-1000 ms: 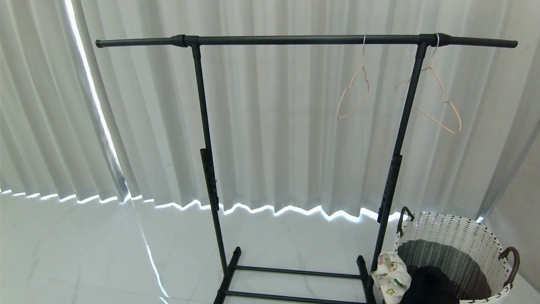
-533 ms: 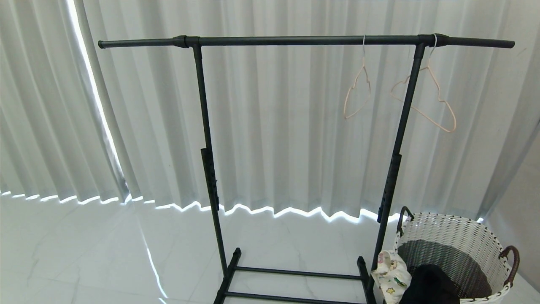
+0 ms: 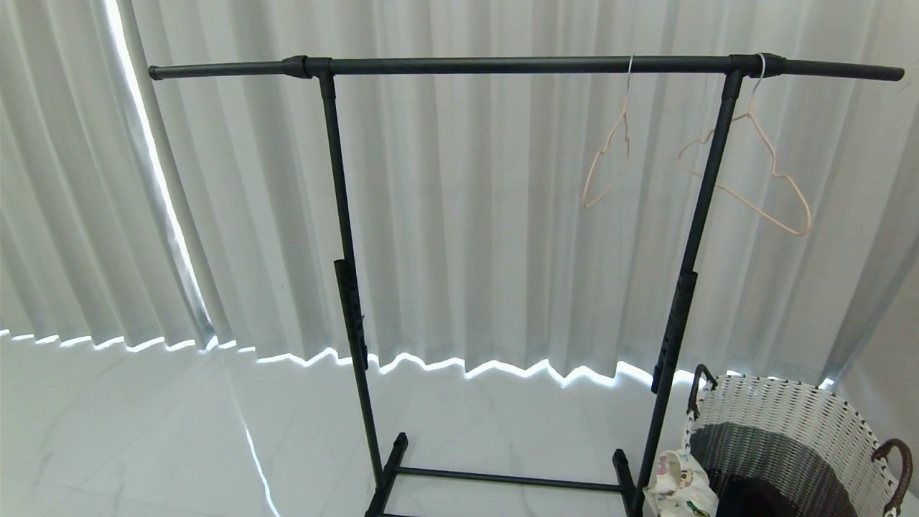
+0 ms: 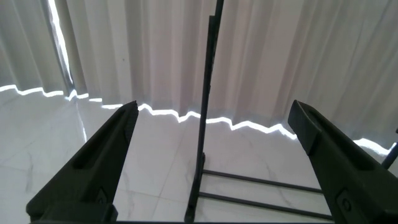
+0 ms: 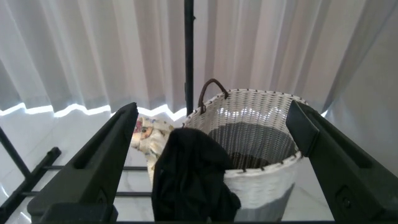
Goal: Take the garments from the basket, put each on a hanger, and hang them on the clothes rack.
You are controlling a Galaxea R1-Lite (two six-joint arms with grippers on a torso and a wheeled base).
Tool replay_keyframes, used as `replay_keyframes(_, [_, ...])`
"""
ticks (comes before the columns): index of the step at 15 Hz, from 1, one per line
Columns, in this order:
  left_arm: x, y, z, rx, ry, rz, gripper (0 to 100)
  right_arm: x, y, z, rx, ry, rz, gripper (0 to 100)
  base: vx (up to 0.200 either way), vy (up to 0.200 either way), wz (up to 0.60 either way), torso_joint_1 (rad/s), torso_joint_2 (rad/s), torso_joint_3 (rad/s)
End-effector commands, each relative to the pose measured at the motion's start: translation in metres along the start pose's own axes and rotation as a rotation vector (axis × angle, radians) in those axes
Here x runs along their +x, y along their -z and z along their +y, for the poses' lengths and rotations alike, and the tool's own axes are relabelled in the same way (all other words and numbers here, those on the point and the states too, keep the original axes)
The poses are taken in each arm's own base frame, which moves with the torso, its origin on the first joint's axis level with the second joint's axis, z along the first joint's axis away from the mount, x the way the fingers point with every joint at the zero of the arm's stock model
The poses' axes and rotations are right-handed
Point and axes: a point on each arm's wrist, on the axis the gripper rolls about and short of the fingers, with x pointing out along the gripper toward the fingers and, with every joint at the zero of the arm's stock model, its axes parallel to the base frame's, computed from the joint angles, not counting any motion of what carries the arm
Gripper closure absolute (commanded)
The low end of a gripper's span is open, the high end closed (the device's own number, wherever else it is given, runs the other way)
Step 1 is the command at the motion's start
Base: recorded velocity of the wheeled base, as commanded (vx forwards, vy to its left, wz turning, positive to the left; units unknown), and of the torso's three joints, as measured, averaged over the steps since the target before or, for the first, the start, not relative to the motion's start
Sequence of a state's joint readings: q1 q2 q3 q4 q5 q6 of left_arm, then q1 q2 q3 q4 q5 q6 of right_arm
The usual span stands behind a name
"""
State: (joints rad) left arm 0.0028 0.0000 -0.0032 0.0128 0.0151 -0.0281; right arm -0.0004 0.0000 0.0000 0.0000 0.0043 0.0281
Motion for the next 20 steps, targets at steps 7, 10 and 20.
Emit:
replay_keyframes(7, [0.000, 0.000, 0.000, 0.008, 0.001, 0.001, 0, 0.001, 0.000, 0.000, -0.114, -0.004, 0.008, 0, 0.000, 0.000, 0.00, 0.000, 0.00, 0.000])
replay_keyframes(10, [0.000, 0.000, 0.000, -0.006, 0.001, 0.000, 0, 0.001, 0.000, 0.000, -0.095, -0.013, 0.012, 0, 0.000, 0.000, 0.00, 0.000, 0.00, 0.000])
replay_keyframes(20, [0.000, 0.000, 0.000, -0.010, -0.001, 0.000, 0, 0.025, -0.072, 0.003, -0.156, -0.192, 0.254, 0, 0.000, 0.000, 0.00, 0.000, 0.00, 0.000])
